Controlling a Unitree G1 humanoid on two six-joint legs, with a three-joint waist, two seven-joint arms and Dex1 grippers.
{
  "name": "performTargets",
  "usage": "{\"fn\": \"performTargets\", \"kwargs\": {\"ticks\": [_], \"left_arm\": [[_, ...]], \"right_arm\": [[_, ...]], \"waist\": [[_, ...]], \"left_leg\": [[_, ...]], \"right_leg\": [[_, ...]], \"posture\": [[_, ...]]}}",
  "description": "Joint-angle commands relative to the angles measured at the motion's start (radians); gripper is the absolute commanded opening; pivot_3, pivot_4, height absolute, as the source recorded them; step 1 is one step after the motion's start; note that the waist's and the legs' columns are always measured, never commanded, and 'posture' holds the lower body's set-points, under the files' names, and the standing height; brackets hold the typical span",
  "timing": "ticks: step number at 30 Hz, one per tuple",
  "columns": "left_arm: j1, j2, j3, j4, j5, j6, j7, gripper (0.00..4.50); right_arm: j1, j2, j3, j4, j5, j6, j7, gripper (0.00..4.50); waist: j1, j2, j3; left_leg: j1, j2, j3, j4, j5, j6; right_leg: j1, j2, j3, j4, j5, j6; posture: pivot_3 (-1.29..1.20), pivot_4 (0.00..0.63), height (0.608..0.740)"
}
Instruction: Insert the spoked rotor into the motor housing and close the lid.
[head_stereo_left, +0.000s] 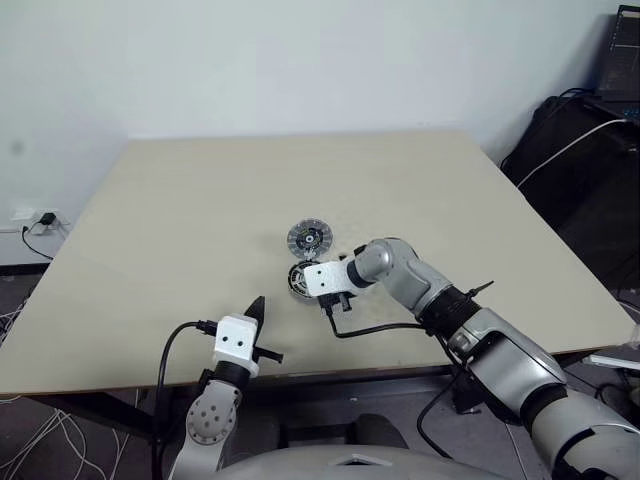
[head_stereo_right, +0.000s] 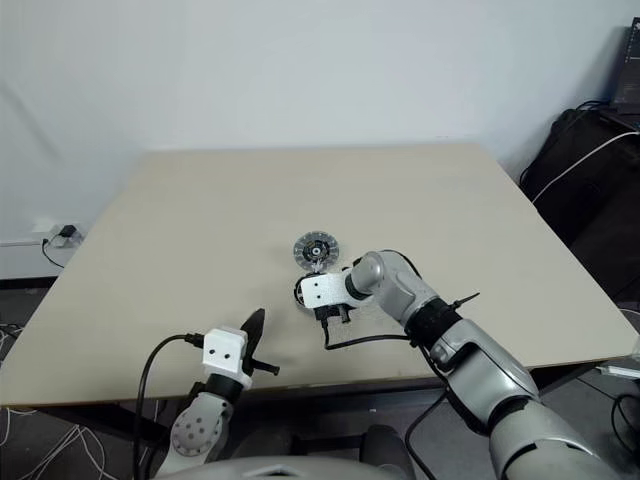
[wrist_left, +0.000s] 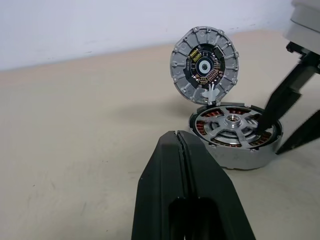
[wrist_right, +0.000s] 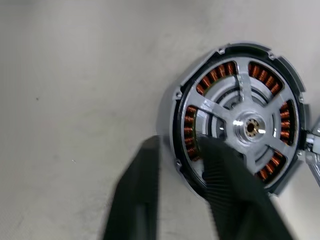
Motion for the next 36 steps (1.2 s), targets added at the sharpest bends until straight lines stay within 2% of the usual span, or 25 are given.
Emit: {"fn": "performTargets", "kwargs": {"ticks": [1,10,13,19,23,31,36], "left_arm": [[-0.012,-0.012,-0.007,0.003,-0.005,-0.004,0.0,0.0],[-0.019,-0.017,-0.005,0.018,-0.01,0.001,-0.003,0.0],[-0.023,-0.021,-0.008,0.026,-0.012,0.002,-0.003,0.0],[-0.02,-0.035,-0.015,0.037,-0.017,0.002,-0.003,0.0],[-0.022,-0.04,-0.017,0.048,-0.019,0.002,-0.007,0.0],[-0.034,-0.03,-0.02,0.054,-0.029,0.017,-0.032,0.0],[-0.041,-0.028,-0.014,0.054,-0.034,0.025,-0.04,0.0]], "right_arm": [[0.005,0.004,-0.011,0.011,-0.018,-0.005,-0.009,0.15],[0.041,0.001,-0.055,-0.014,0.001,0.037,-0.019,0.1],[0.096,-0.016,-0.107,-0.097,0.042,0.099,-0.007,0.1],[0.278,-0.055,-0.24,-0.434,0.114,0.376,-0.039,0.1],[0.378,-0.021,-0.321,-0.68,0.157,0.644,-0.106,0.1],[0.379,0.129,-0.432,-0.919,0.231,1.09,-0.296,0.1],[0.366,0.143,-0.436,-0.963,0.287,1.208,-0.375,0.1]], "waist": [[-0.002,0.0,-0.001],[0.0,0.0,-0.001],[0.002,-0.001,-0.001],[0.03,-0.001,-0.001],[0.042,-0.001,-0.001],[0.037,-0.001,0.001],[0.037,-0.002,0.001]], "left_leg": [[0.001,0.0,0.0,0.0,0.0,0.0],[0.001,0.0,0.0,0.001,0.0,-0.001],[0.001,0.0,0.0,0.002,0.0,-0.001],[-0.001,0.0,0.0,0.001,0.0,0.001],[-0.004,0.0,0.0,0.0,-0.001,0.0],[-0.005,0.001,0.0,0.001,-0.001,-0.001],[-0.005,0.0,0.0,0.001,-0.001,-0.001]], "right_leg": [[0.0,0.0,0.0,0.0,0.0,0.0],[0.0,0.0,0.0,0.003,0.0,0.0],[0.0,0.0,0.0,0.003,0.0,0.0],[-0.001,0.0,0.0,0.0,-0.001,0.0],[-0.003,-0.003,0.0,-0.002,-0.001,0.0],[-0.004,-0.005,-0.002,-0.001,-0.003,0.004],[-0.003,-0.005,-0.003,-0.002,0.0,0.001]], "posture": [[0.0,0.0,0.74],[0.0,0.0,0.74],[0.0,0.0,0.74],[0.0,0.0,0.74],[0.0,0.0,0.74],[0.0,0.0,0.74],[0.0,0.0,0.74]]}}
